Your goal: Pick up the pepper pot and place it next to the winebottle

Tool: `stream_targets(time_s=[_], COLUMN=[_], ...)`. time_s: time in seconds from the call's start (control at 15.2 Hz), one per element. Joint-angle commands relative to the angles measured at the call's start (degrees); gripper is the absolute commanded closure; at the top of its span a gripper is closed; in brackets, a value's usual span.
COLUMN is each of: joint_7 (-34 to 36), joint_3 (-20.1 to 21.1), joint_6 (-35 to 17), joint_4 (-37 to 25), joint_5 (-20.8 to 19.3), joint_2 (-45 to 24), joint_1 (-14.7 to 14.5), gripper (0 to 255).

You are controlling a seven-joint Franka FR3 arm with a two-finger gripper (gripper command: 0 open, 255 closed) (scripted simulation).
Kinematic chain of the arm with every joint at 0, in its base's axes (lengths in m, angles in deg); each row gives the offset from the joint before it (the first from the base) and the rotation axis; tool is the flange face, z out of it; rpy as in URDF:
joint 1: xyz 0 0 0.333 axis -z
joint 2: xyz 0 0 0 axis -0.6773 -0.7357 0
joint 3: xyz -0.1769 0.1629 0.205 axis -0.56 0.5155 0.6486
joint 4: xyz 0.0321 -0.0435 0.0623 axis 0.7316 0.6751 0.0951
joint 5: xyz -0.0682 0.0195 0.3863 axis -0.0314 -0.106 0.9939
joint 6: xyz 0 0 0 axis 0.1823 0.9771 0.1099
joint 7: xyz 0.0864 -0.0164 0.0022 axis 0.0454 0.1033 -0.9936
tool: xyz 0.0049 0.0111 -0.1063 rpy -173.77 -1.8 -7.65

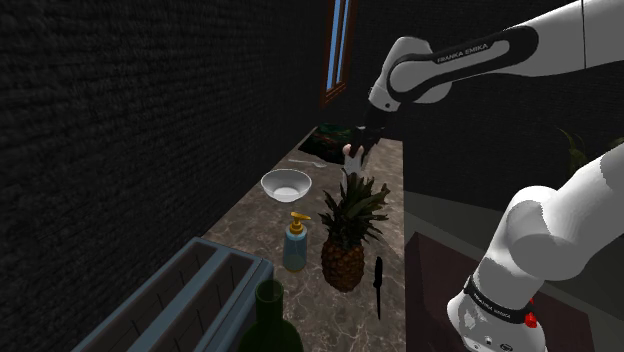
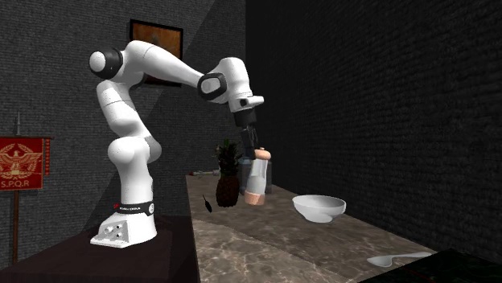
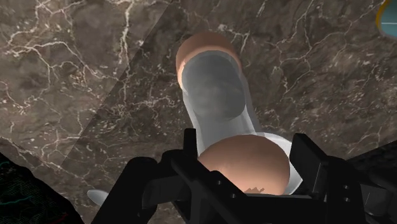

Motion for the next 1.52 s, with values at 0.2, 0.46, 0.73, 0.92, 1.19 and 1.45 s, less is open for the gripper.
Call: stream_targets(time_s=[0.2,0.46,0.73,0.92,1.19,1.45], joint_7=[0.48,0.89,1.26,1.52,1.82,2.1], joint_3=[0.25,0.49,0.7,0.83,0.98,1.1], joint_6=[4.09,7.27,10.4,12.72,15.77,18.8], joint_4=[-3.09,-5.71,-8.5,-10.7,-13.77,-17.02], joint_5=[-0.28,-0.43,-0.52,-0.56,-0.58,-0.57], joint_2=[1.0,1.59,1.95,2.08,2.07,1.86], joint_1=[0.12,0.15,0.15,0.12,0.07,0.0], gripper=[255,255,255,255,255,255])
